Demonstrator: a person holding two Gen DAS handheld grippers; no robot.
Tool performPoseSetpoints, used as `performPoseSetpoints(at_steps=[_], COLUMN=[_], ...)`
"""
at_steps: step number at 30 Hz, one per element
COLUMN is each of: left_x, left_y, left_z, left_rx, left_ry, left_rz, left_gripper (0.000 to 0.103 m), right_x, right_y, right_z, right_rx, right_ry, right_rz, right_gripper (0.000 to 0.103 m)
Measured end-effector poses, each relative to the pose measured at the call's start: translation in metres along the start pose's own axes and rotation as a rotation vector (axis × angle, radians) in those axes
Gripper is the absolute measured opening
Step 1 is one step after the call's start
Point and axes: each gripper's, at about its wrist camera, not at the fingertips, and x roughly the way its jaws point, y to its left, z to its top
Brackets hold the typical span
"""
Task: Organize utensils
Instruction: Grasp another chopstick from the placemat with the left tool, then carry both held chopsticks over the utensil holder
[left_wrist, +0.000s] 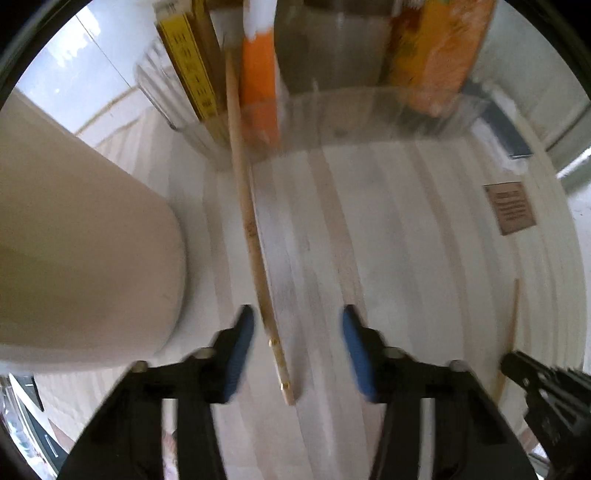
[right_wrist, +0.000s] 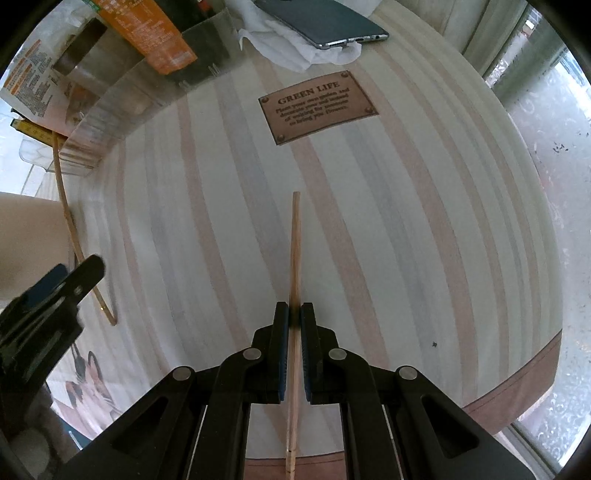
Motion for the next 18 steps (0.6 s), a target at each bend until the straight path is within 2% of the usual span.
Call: performPoseSetpoints(at_steps=[2, 6, 8, 14, 18], left_x=[0.005, -0.002, -0.009, -0.030, -0.034], left_y=[0.000, -0.004, -0.001, 0.031, 0.058], left_z=[0.003, -0.005, -0.021, -0.098, -0.145], left_rx=[-0.006, 0.029, 0.042, 0.055, 0.050], left_ry=[0.001, -0.020, -0.026, 0.027, 0.061], left_rz=[-0.018, -0.005, -0.013, -0.091, -0.110], left_gripper=[0.007, 0.007, 0.005, 0.004, 0.004], right_x=[0.002, 0.006, 0.006, 0.005, 0.009], right_y=[0.000, 0.003, 0.006, 0.019, 0.041], right_z=[-0.002, -0.004, -0.007, -0.027, -0.046], right_rx=[-0.003, -0.010, -0.020, -0.050, -0.091], right_ry=[-0.001, 0.000, 0.001, 0.011, 0.024], right_rz=[-0.004, -0.012, -0.013, 0.004, 0.007], right_gripper=[0.007, 0.007, 0.007, 0.007, 0.007])
